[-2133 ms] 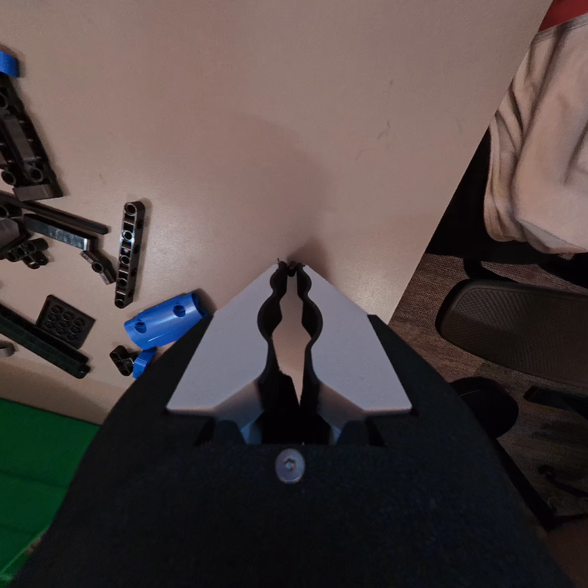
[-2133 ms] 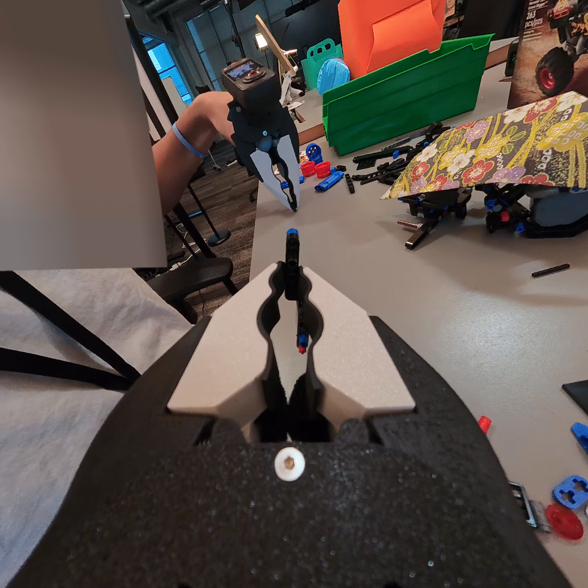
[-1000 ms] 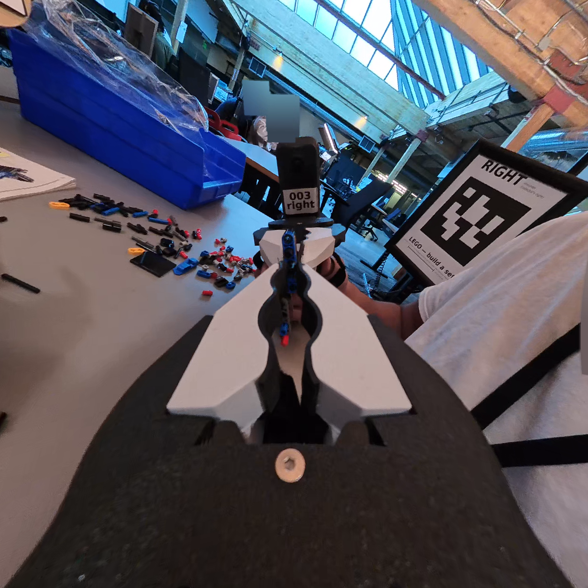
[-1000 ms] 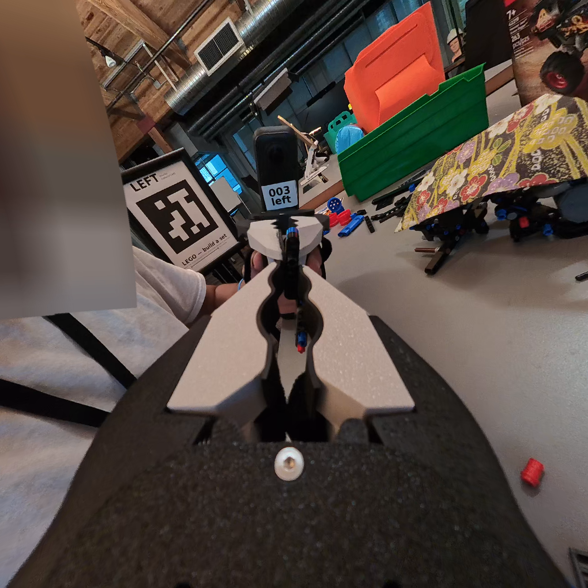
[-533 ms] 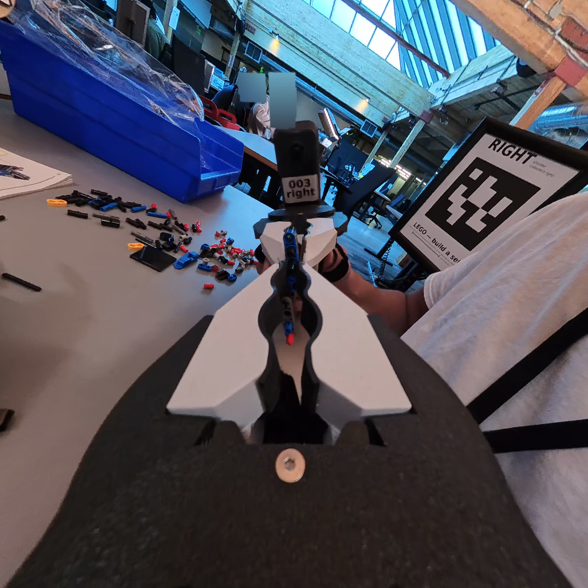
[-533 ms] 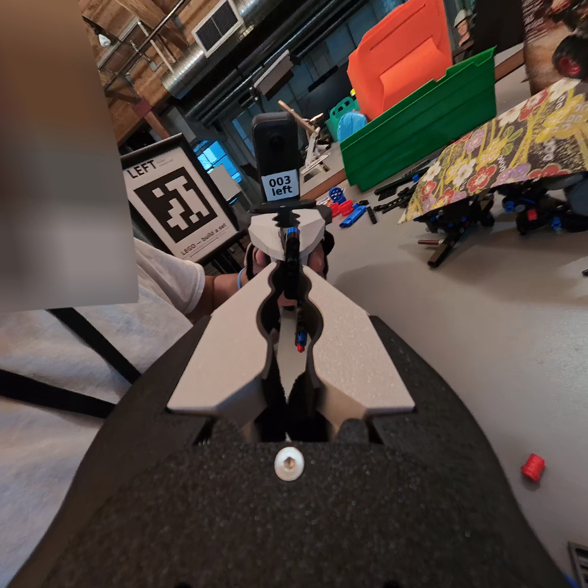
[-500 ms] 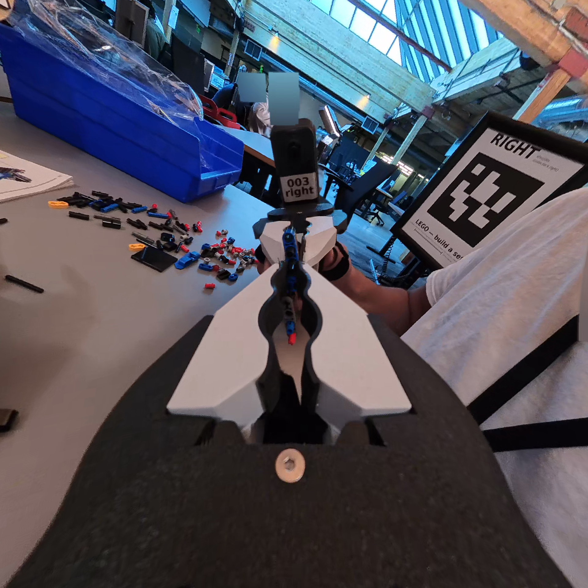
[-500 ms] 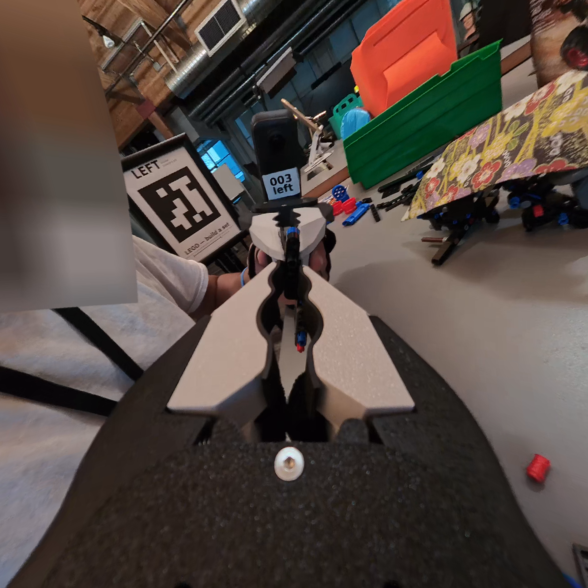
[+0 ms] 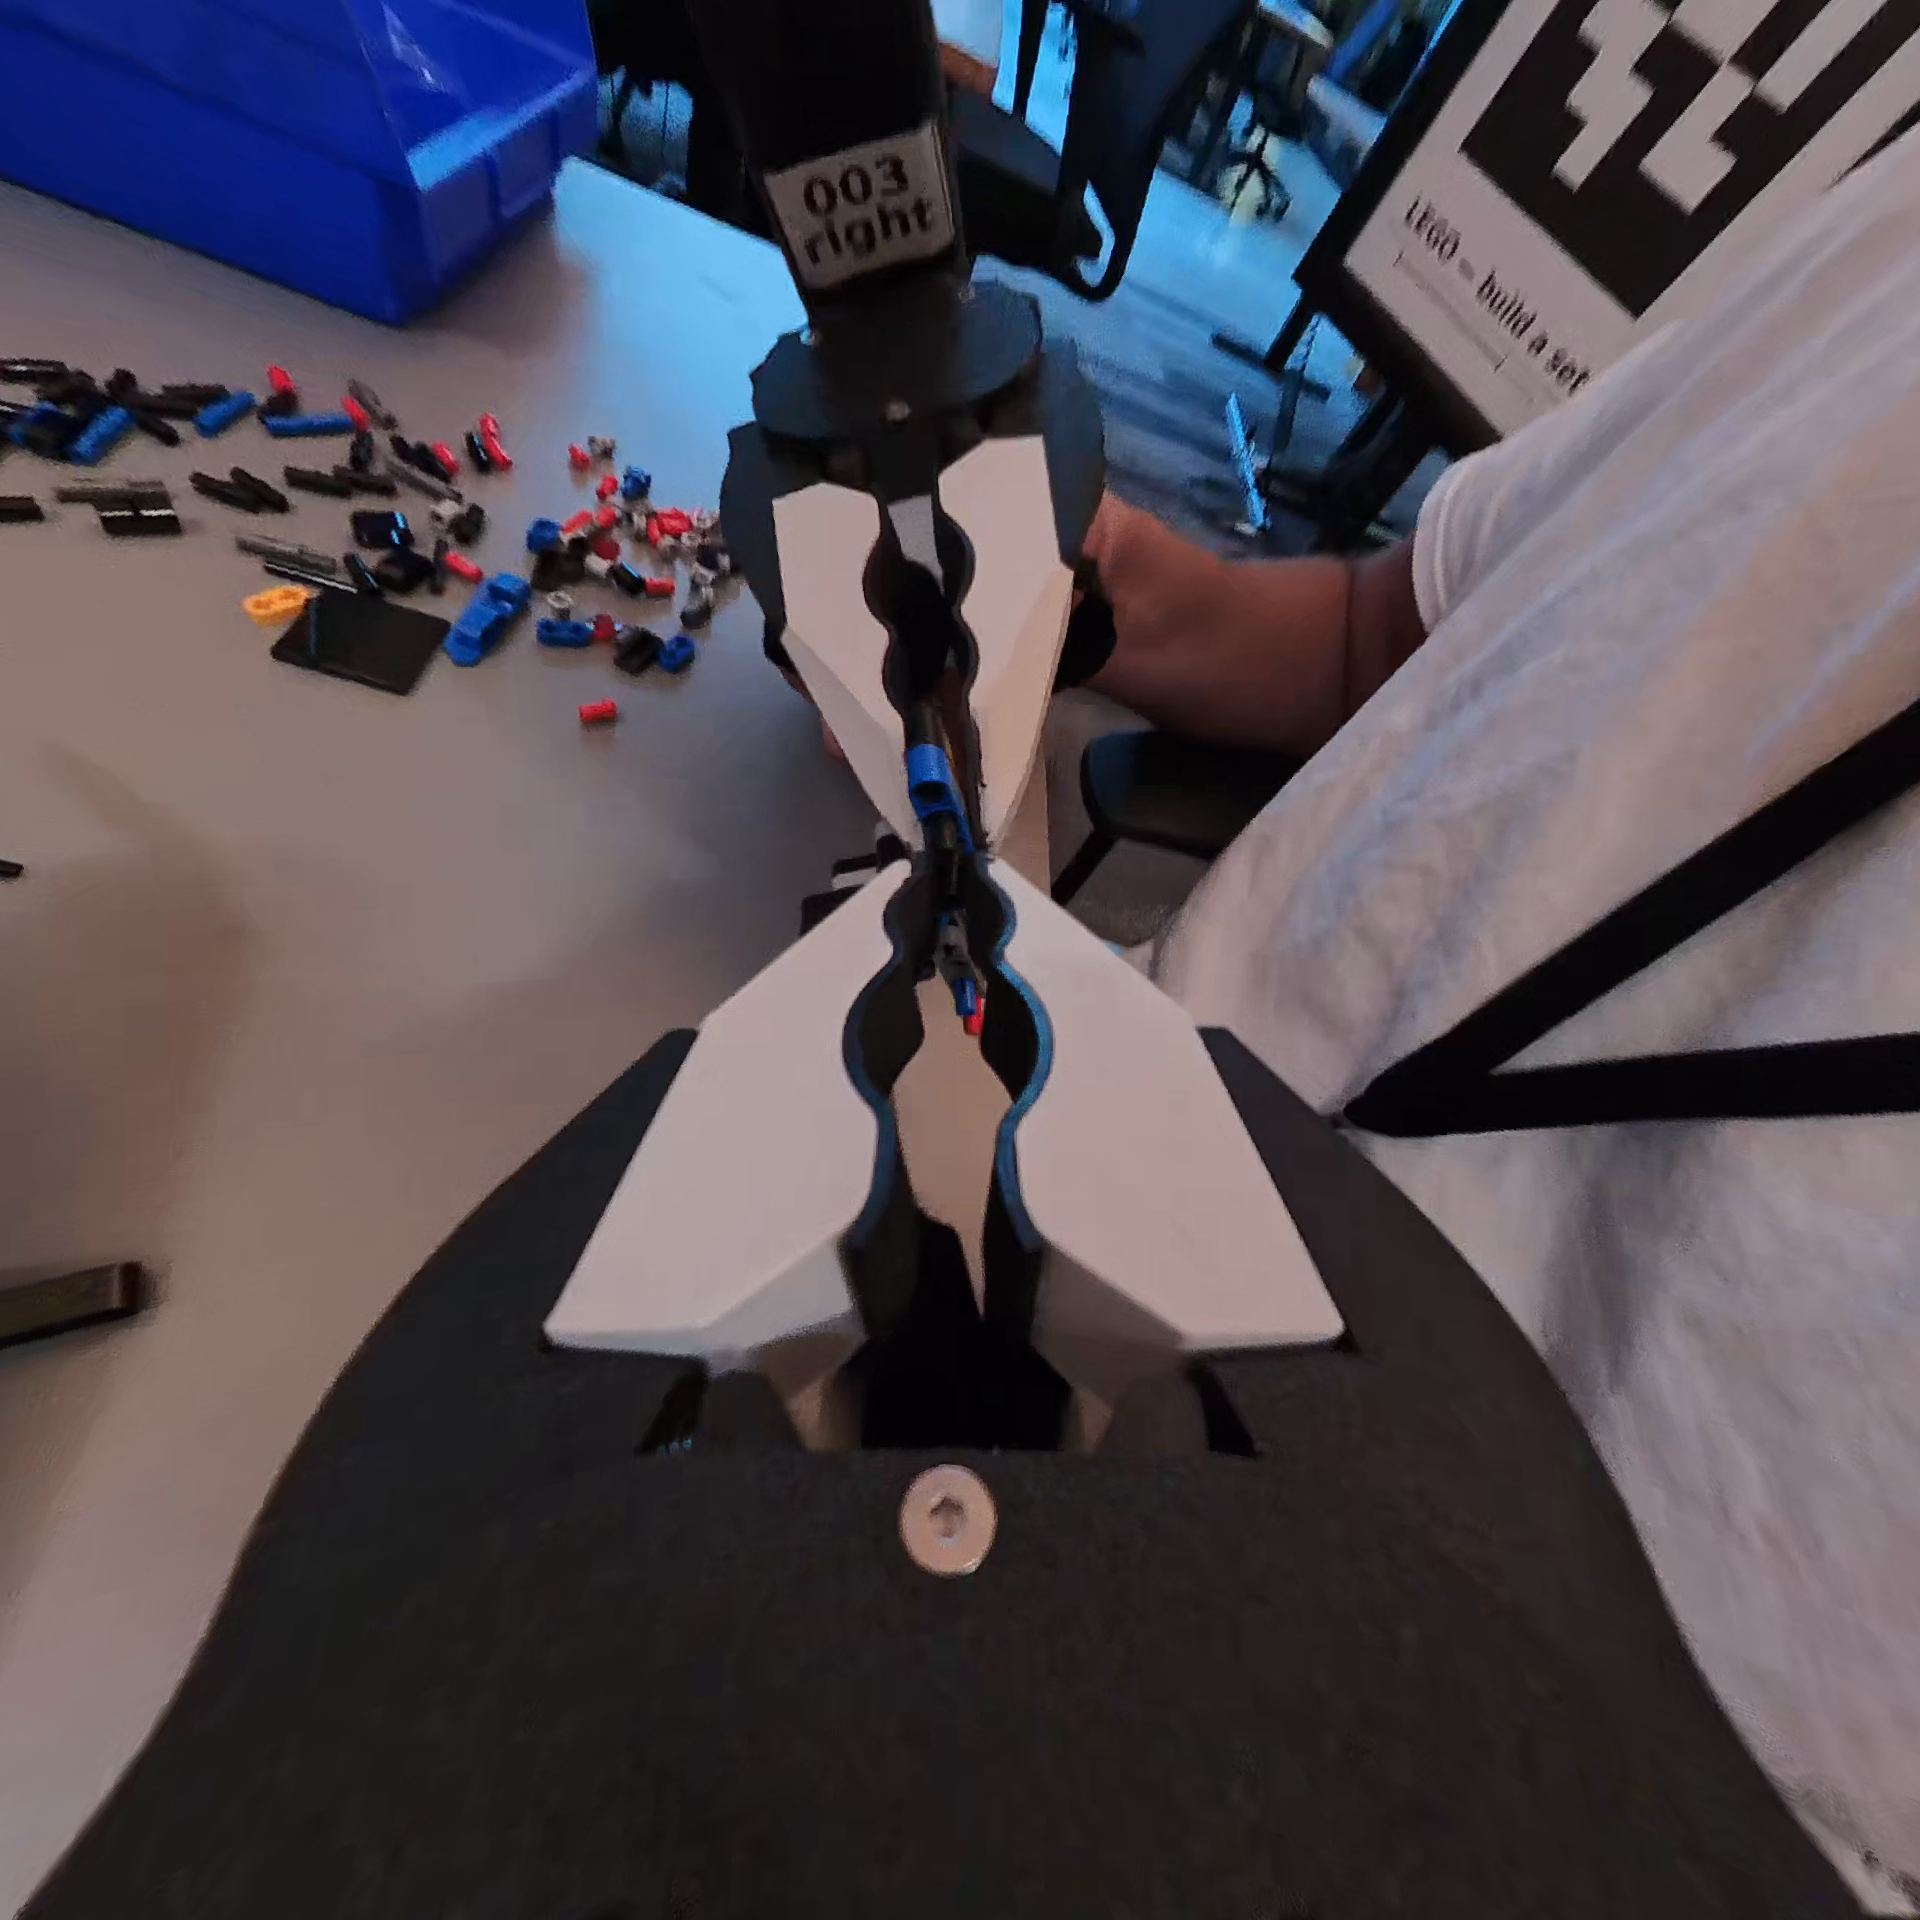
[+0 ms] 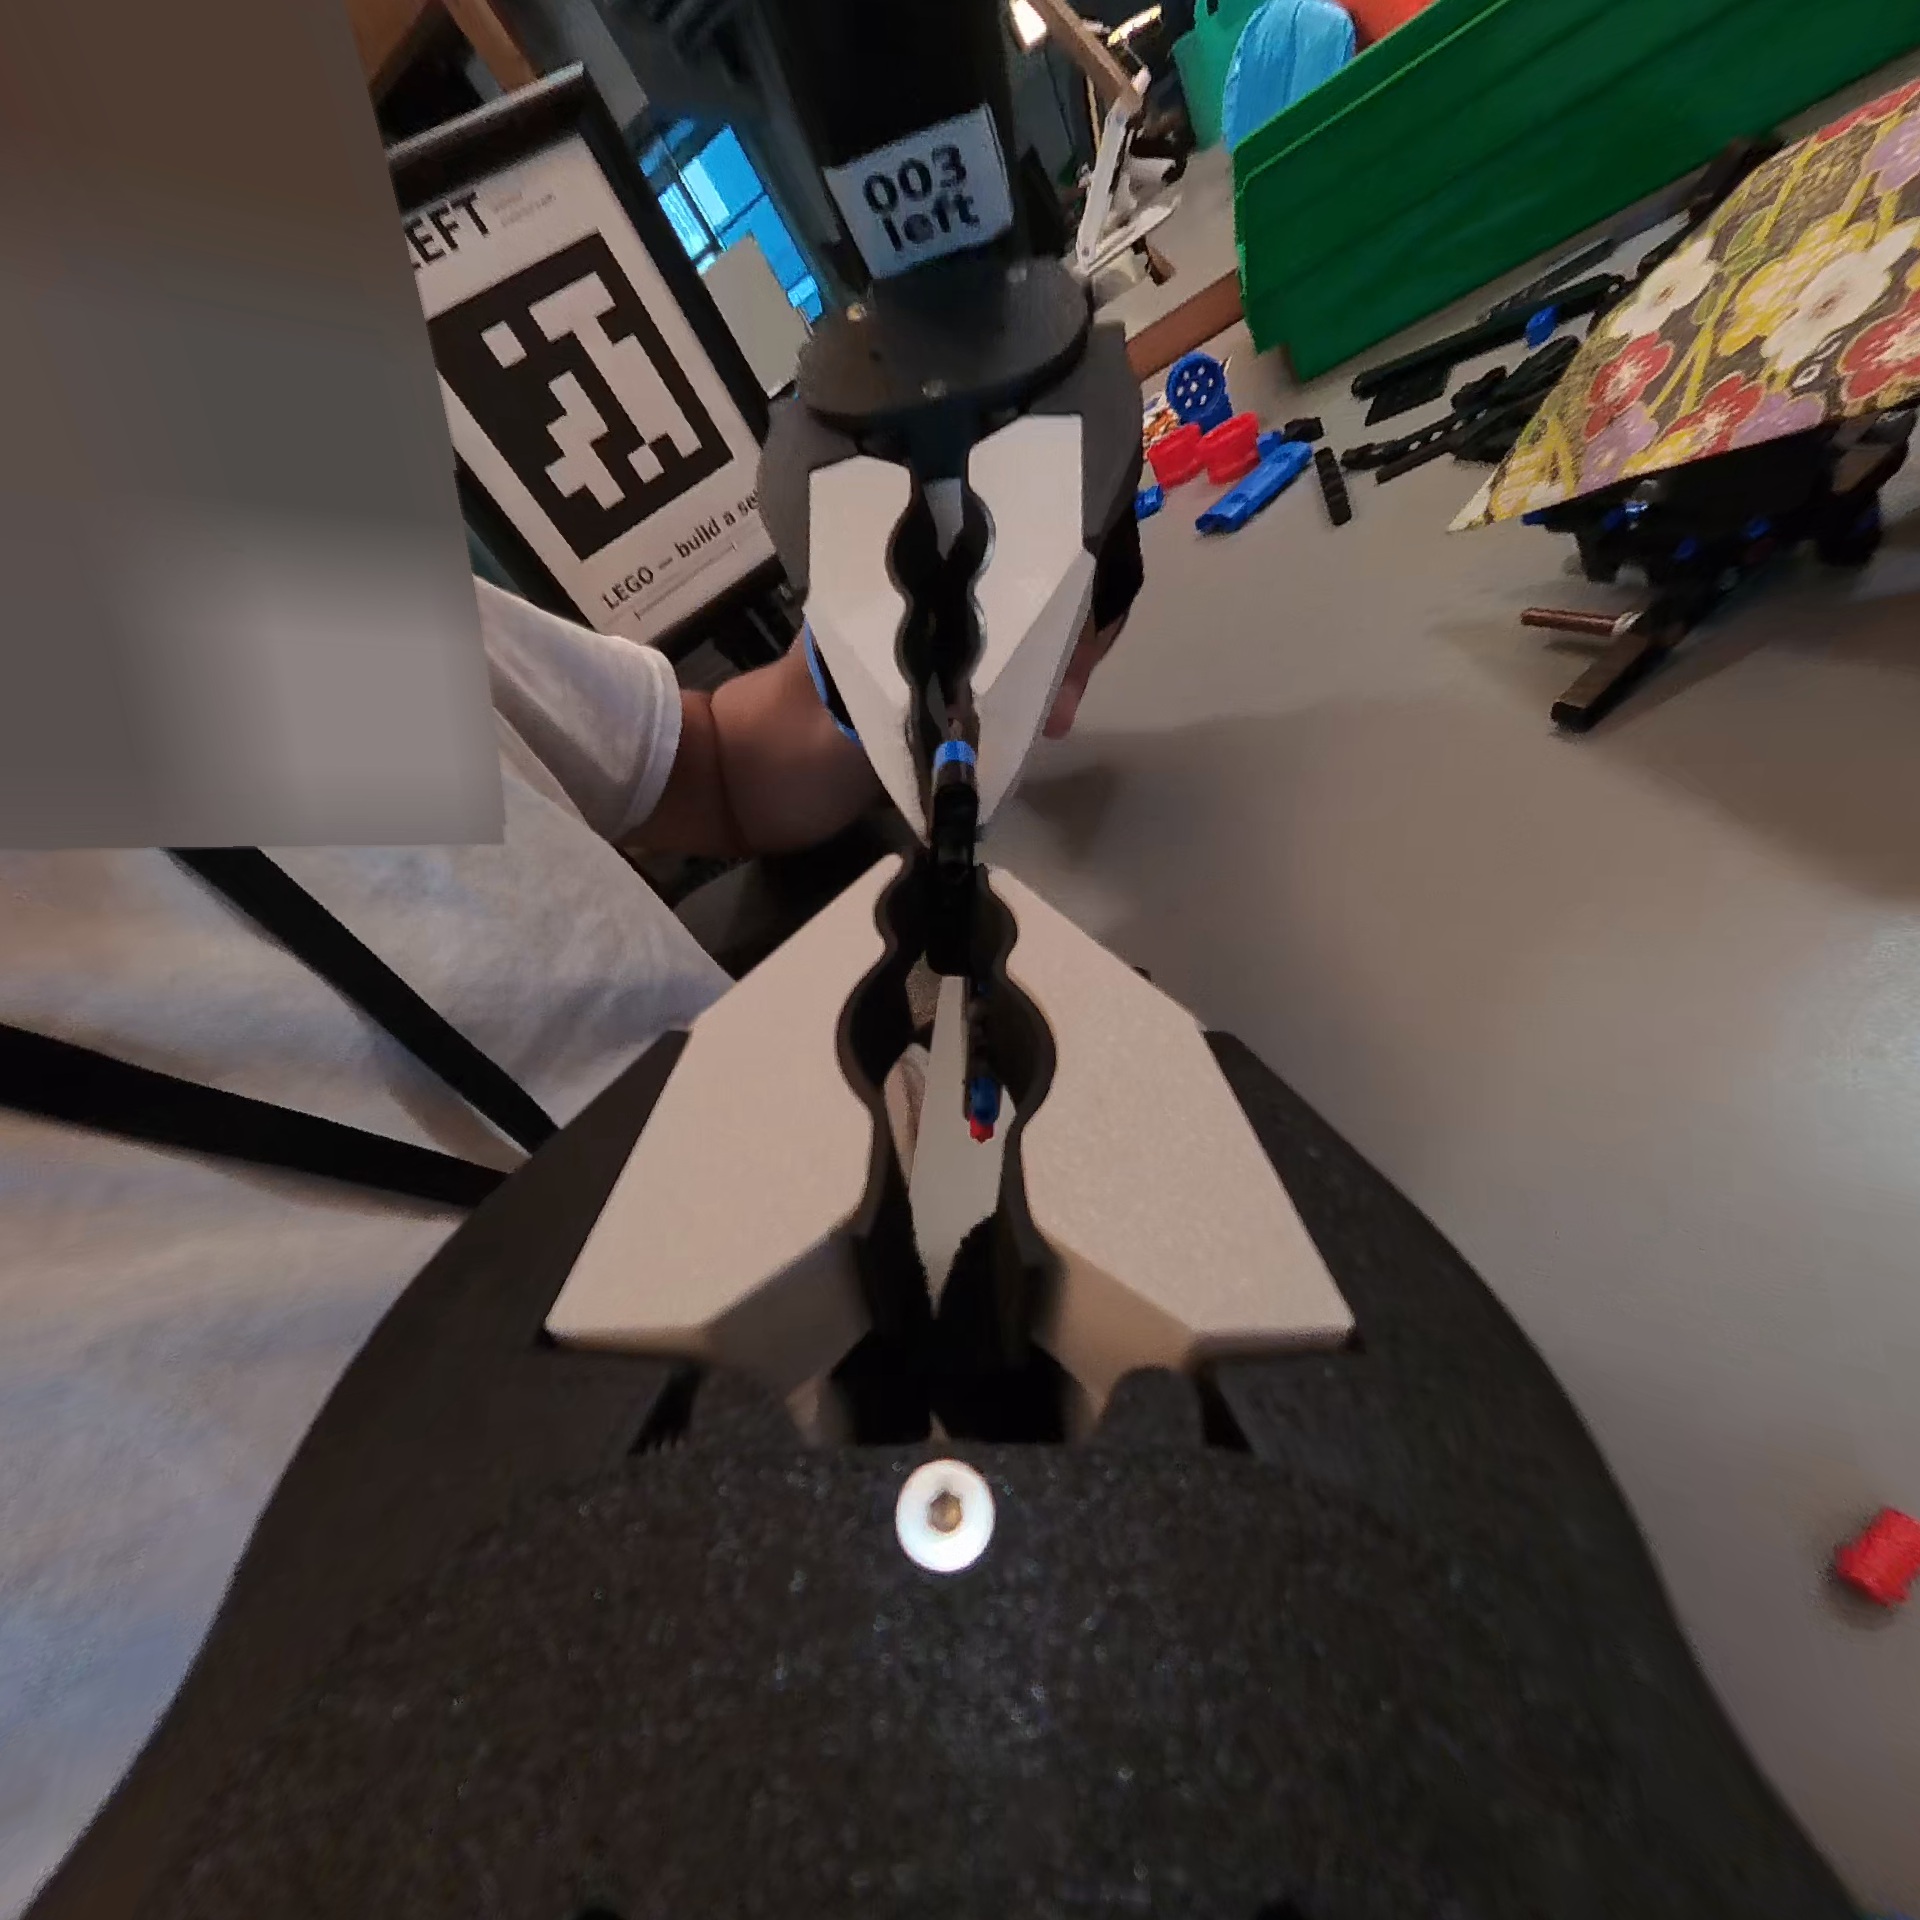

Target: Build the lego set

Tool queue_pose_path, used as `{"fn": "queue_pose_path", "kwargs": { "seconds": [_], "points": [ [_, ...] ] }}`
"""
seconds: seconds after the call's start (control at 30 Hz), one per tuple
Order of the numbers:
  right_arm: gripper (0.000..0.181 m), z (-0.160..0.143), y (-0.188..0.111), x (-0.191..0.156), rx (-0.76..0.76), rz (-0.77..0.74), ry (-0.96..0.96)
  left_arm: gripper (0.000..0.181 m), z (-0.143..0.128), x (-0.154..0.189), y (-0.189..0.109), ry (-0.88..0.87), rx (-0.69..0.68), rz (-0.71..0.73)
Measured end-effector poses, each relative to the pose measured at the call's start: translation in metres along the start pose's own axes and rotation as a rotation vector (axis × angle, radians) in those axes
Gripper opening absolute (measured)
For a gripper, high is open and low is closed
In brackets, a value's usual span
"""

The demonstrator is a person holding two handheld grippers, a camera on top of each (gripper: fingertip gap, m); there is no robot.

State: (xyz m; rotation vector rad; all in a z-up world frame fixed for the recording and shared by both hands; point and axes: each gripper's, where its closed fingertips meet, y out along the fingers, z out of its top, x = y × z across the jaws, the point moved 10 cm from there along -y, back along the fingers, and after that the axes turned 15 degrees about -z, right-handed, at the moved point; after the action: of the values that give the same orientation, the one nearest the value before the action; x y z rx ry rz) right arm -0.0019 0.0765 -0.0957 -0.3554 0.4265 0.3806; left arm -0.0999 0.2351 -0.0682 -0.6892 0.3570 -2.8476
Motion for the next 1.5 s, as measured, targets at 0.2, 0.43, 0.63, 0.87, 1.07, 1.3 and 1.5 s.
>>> {"fn": "queue_pose_path", "kwargs": {
  "seconds": [0.2,0.43,0.63,0.87,1.07,1.3,1.5],
  "points": [
    [0.006,-0.001,0.004,-0.001,-0.026,-0.019,-0.012,0.002,0.001,0.001,-0.001,-0.014,-0.045,0.027],
    [0.006,-0.002,0.004,0.000,-0.038,-0.039,-0.013,0.002,0.001,-0.001,0.000,-0.023,-0.063,0.022],
    [0.006,-0.002,0.005,-0.001,-0.051,-0.035,-0.020,0.002,0.003,-0.004,0.002,-0.030,-0.076,-0.009],
    [0.006,-0.004,0.009,-0.002,-0.089,-0.041,-0.027,0.002,0.001,-0.006,0.003,-0.021,-0.104,-0.023],
    [0.006,-0.002,0.007,0.002,-0.052,-0.043,0.003,0.007,-0.001,-0.006,-0.013,-0.010,0.043,-0.004],
    [0.006,-0.002,0.006,0.003,-0.046,-0.044,0.014,0.011,-0.004,-0.005,-0.012,0.009,0.028,-0.008],
    [0.006,-0.002,0.006,0.003,-0.051,-0.040,0.014,0.001,-0.005,-0.008,-0.005,0.019,0.035,-0.006]
  ]
}}
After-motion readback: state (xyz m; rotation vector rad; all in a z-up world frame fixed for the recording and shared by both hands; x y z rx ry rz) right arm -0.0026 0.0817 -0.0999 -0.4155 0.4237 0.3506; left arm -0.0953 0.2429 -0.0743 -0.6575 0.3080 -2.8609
